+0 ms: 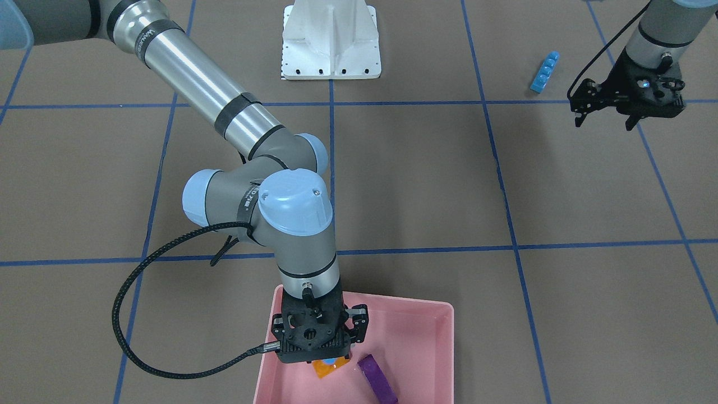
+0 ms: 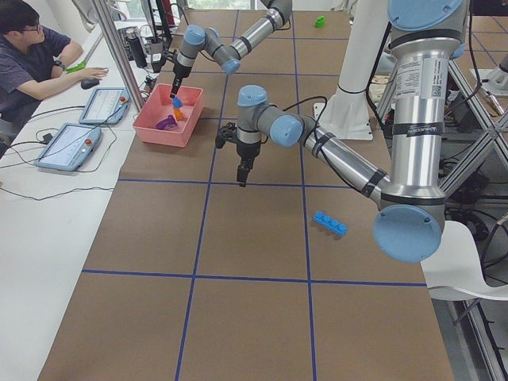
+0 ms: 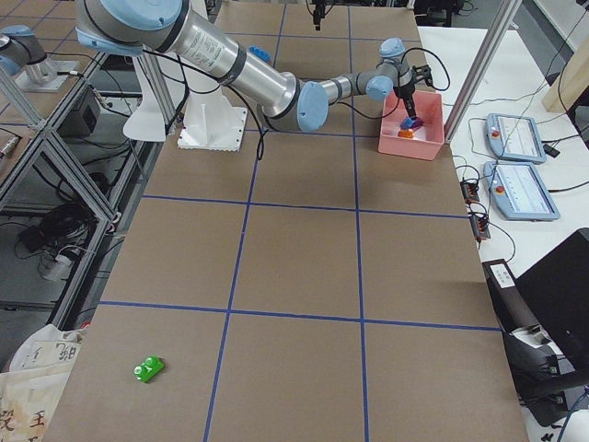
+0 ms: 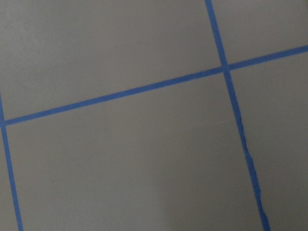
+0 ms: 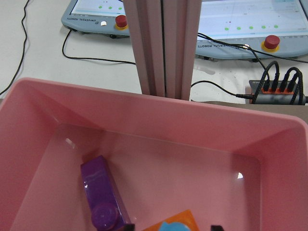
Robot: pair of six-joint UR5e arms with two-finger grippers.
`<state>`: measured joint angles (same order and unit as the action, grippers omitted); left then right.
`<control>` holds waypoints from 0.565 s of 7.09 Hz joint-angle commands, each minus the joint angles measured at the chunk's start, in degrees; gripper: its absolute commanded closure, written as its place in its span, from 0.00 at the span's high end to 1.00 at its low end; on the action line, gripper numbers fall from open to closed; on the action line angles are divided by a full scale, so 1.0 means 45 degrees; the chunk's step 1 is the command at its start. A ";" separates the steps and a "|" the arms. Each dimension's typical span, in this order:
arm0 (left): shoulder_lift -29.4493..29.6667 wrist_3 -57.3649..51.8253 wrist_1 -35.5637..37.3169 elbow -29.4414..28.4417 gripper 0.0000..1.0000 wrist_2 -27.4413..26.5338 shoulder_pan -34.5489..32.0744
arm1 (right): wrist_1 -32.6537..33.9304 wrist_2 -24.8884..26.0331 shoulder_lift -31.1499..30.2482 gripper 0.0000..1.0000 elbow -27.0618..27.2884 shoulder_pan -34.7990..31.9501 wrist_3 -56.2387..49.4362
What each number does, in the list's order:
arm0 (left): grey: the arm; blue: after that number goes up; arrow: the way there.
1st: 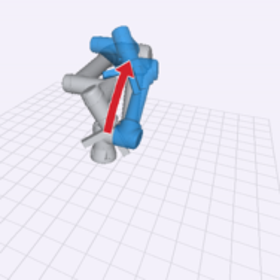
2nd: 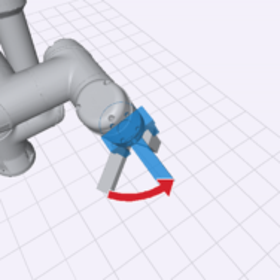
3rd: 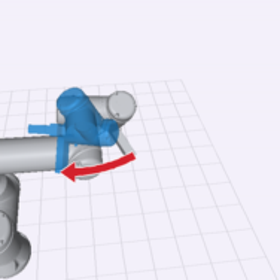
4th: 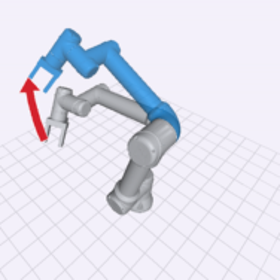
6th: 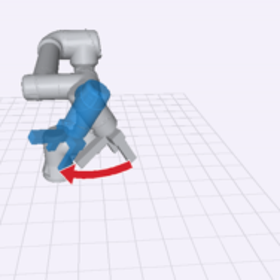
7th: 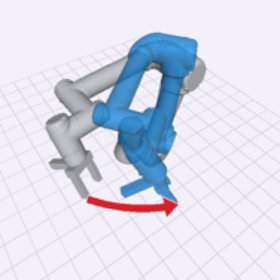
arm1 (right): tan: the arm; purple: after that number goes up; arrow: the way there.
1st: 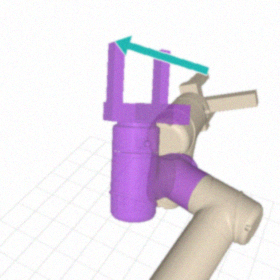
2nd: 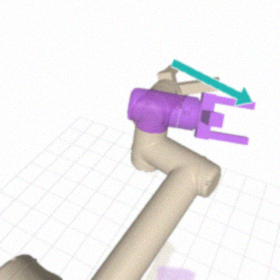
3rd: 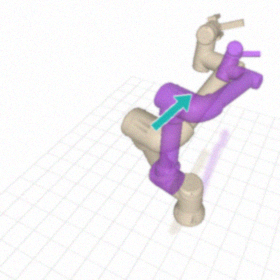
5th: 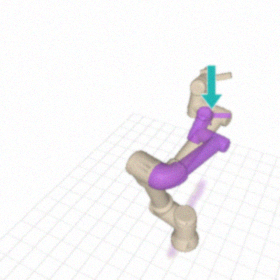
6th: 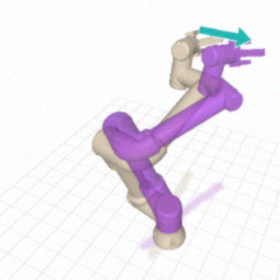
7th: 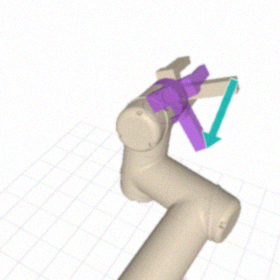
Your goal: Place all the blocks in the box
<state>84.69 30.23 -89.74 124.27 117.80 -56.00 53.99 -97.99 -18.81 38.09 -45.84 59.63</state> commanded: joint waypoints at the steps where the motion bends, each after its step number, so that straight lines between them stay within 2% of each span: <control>1: -0.3160 0.0813 -0.3986 -0.0017 1.00 0.0402 0.0373 | 0.0110 -0.1069 0.0216 1.00 0.0205 -0.0339 0.0439; 2: -0.4199 0.2792 -0.5802 -0.0037 1.00 0.0173 0.1903 | 0.1290 -0.1811 0.0177 1.00 0.1115 -0.0573 0.0402; 4: -0.5181 0.5788 -0.7706 -0.0017 1.00 -0.1639 0.5204 | 0.4919 -0.3044 -0.0192 1.00 0.3729 -0.0965 0.0207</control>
<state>64.50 48.79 -118.92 124.19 114.29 -40.69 67.30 -108.55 -18.68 48.38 -49.18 60.93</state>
